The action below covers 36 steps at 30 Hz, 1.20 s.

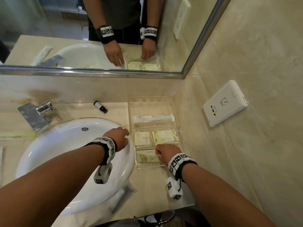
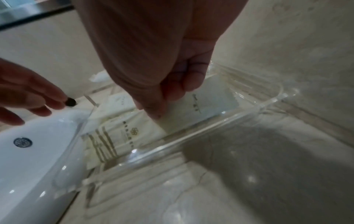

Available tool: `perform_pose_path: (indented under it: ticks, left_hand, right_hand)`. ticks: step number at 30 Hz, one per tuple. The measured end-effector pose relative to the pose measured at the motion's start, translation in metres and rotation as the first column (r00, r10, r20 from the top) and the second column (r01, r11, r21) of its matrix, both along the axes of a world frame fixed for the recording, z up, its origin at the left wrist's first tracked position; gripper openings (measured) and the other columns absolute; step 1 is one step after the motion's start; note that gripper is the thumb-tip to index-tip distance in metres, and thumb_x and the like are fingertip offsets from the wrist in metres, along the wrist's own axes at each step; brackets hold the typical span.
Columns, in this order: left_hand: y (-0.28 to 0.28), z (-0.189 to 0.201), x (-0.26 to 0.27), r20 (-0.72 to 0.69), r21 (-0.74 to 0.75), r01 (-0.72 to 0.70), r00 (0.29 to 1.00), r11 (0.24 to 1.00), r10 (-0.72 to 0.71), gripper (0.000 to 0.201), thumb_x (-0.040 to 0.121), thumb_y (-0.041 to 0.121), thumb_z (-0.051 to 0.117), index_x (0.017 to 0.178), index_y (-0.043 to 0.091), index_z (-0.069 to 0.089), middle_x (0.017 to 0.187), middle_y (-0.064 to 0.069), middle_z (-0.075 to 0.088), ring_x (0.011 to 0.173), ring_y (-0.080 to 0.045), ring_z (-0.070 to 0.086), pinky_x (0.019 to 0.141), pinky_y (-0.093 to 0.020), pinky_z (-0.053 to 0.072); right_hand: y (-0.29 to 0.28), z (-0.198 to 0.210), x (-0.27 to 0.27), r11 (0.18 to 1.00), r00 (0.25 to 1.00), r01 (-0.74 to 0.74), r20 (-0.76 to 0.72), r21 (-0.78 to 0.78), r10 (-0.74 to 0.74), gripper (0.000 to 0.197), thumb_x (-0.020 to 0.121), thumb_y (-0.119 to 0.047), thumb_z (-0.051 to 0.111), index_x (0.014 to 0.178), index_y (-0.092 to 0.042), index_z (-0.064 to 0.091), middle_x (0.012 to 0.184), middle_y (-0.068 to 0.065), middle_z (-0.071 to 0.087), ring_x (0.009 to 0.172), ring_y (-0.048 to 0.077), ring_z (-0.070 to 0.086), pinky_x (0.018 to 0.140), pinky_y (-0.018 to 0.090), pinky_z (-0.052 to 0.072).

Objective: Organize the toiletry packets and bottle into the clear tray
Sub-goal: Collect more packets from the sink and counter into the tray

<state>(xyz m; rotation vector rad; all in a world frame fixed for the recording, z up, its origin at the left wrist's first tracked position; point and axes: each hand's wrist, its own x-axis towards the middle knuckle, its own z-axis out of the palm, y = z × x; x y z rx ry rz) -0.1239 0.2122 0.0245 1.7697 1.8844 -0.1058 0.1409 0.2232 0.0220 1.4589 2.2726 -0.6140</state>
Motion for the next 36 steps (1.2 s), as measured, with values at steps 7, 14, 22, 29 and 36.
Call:
perform_pose_path:
  ticks: [7,14,22,29,36]
  left_hand:
    - [0.013,-0.002,-0.013,0.015,-0.01,-0.022,1.0,1.0,0.022,0.038,0.094,0.033,0.047,0.132,0.029,0.053,0.135,0.002,0.054,0.121,-0.022,0.053,0.098,-0.037,0.046]
    - [0.009,-0.007,-0.019,0.012,-0.02,-0.026,1.0,0.999,0.027,0.04,0.095,0.033,0.045,0.135,0.029,0.05,0.136,0.002,0.052,0.123,-0.021,0.05,0.099,-0.035,0.043]
    - [0.006,-0.004,-0.026,0.025,-0.005,-0.044,0.999,0.999,0.044,0.041,0.096,0.033,0.045,0.136,0.028,0.05,0.137,0.002,0.052,0.123,-0.022,0.049,0.1,-0.035,0.044]
    - [0.003,0.001,-0.032,0.041,0.016,-0.062,0.997,0.998,0.061,0.043,0.095,0.032,0.047,0.138,0.028,0.048,0.139,0.001,0.048,0.125,-0.022,0.047,0.101,-0.036,0.044]
    - [0.011,0.008,-0.062,0.008,0.048,-0.101,0.995,0.994,0.1,0.055,0.092,0.034,0.051,0.146,0.028,0.038,0.155,-0.001,0.03,0.139,-0.027,0.031,0.106,-0.042,0.041]
  right_hand:
    - [0.001,-0.019,-0.013,0.998,0.998,0.007,0.06,-0.054,-0.004,0.023,0.092,-0.016,0.055,0.103,-0.031,0.069,0.111,-0.005,0.065,0.095,0.021,0.066,0.082,0.033,0.056]
    - [0.001,-0.028,-0.021,0.997,0.996,-0.002,0.093,-0.082,0.01,0.029,0.094,-0.016,0.054,0.111,-0.029,0.073,0.12,0.0,0.063,0.097,0.024,0.068,0.084,0.034,0.057]
    - [-0.012,-0.032,-0.027,0.993,0.993,-0.039,0.102,-0.113,0.051,0.034,0.092,-0.015,0.063,0.124,-0.027,0.065,0.115,-0.003,0.061,0.09,0.017,0.065,0.081,0.027,0.054]
    - [-0.014,-0.015,-0.044,1.0,0.999,0.014,-0.048,-0.004,-0.014,0.024,0.097,-0.024,0.053,0.115,-0.035,0.065,0.119,-0.006,0.055,0.088,0.017,0.065,0.079,0.034,0.057]
    - [0.019,0.01,-0.137,1.0,0.965,0.029,-0.261,0.0,-0.028,0.043,0.092,-0.031,0.055,0.134,-0.033,0.056,0.13,-0.003,0.055,0.111,0.019,0.061,0.093,0.036,0.052]
